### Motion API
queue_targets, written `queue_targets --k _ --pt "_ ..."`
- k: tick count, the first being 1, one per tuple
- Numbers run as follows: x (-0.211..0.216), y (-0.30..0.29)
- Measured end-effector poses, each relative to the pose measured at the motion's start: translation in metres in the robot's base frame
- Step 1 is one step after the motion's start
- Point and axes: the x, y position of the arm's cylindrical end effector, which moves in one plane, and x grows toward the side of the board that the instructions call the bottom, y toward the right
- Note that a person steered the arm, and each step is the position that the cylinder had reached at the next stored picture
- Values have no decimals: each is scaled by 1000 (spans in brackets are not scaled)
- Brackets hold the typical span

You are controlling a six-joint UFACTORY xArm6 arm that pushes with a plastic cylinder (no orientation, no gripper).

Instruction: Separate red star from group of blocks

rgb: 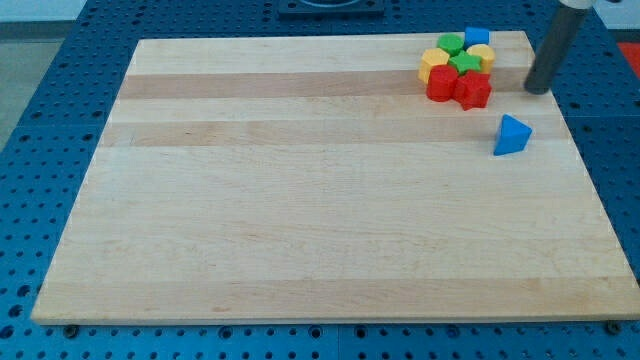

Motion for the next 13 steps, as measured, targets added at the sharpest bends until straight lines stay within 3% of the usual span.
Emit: queue_targets --k 2,6,11,13 --pt "-3 -78" --pt "68 -120" --pt "85 -260" --pt "76 -273"
